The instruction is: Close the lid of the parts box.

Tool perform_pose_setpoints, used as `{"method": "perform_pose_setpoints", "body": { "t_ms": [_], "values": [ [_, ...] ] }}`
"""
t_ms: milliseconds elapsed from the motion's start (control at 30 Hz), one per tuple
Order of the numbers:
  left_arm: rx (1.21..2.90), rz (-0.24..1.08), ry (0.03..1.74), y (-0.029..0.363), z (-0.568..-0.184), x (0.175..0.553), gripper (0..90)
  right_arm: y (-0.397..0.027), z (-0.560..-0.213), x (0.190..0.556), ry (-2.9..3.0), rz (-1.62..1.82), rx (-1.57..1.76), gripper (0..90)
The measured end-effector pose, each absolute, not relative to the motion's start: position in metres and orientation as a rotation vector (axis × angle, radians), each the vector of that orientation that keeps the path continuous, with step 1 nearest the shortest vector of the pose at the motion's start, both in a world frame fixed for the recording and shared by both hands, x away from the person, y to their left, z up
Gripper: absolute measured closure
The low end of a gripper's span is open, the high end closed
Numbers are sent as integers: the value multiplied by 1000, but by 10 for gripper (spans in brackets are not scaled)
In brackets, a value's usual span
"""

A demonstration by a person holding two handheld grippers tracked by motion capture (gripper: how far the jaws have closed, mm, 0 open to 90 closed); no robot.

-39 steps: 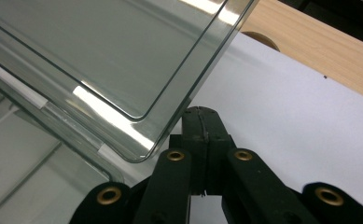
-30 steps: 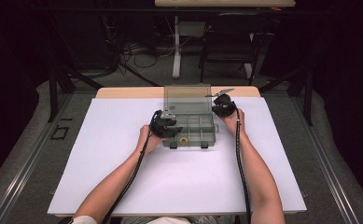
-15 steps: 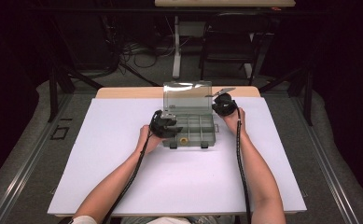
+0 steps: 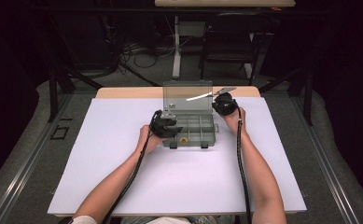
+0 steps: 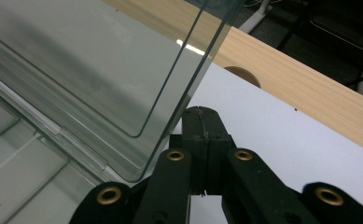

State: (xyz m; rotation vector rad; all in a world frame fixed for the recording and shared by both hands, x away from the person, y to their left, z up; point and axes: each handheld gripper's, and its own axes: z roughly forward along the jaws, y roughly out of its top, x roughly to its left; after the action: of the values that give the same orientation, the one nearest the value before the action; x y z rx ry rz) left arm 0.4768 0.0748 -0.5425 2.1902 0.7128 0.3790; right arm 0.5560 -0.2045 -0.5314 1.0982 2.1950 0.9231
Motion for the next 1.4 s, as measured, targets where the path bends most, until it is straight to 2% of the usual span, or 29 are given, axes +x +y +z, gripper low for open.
{"method": "perform_pose_setpoints", "body": {
  "t_ms": [1400],
  "values": [
    [2188, 384, 717, 74, -543, 476, 573, -207, -517, 549, 2148, 975, 1034, 900]
  ]
}}
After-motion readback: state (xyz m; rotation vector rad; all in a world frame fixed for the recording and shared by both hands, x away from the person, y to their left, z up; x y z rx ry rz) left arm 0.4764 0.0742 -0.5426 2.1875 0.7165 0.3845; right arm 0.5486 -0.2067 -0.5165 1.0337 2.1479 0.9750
